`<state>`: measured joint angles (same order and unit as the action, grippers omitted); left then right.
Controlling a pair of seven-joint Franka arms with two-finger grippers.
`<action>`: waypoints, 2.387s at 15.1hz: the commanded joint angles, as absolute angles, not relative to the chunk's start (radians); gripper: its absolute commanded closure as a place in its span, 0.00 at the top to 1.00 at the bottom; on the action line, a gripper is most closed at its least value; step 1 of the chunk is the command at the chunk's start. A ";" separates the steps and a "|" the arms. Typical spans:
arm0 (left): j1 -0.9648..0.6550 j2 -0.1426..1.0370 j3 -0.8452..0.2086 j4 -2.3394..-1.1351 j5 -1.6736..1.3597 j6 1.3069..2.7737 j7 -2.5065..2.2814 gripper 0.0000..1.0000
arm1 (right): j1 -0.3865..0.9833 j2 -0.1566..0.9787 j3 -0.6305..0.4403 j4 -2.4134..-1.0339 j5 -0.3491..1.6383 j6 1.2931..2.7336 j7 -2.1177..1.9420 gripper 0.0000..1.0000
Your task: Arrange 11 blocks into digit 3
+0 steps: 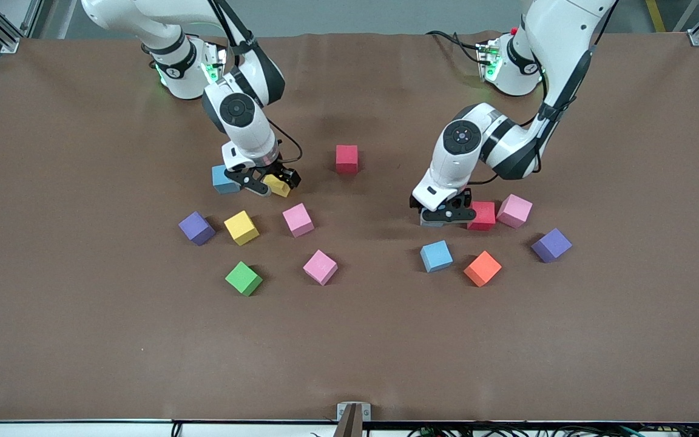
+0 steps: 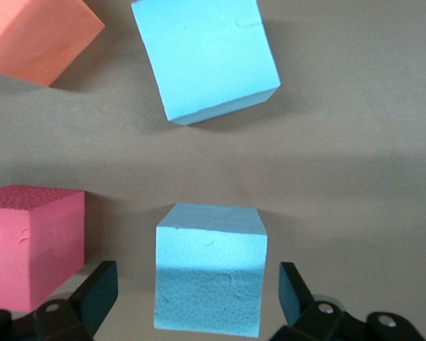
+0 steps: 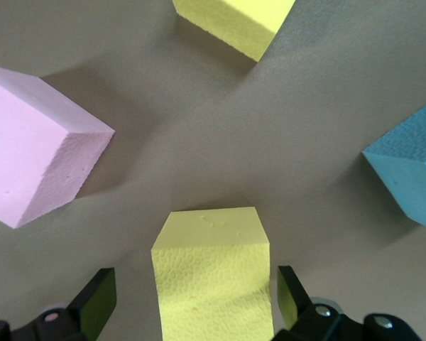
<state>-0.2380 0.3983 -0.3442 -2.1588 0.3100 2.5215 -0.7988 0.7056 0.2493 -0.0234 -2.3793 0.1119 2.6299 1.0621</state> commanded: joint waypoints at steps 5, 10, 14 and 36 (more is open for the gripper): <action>-0.230 0.459 -0.353 -2.141 0.328 2.597 -0.801 0.83 | 0.727 0.235 -0.034 -2.451 0.091 2.698 1.088 0.86; -0.238 0.442 -0.351 -2.135 0.330 2.591 -0.825 0.50 | 0.726 0.233 -0.034 -2.448 0.091 2.697 1.204 0.18; -0.253 0.407 -0.360 -2.143 0.336 2.585 -0.963 0.51 | 0.753 0.235 -0.031 -2.447 0.092 2.698 1.550 0.01; -0.365 0.383 -0.569 -2.152 0.336 2.414 -2.509 0.51 | 0.897 0.253 -0.032 -2.424 0.092 2.698 2.183 0.00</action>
<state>-0.3589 0.3711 -0.5661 -2.1677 0.3186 2.4214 -2.3999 0.8634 0.2514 -0.0234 -2.4245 0.1011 2.6924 2.1310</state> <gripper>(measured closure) 0.423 0.449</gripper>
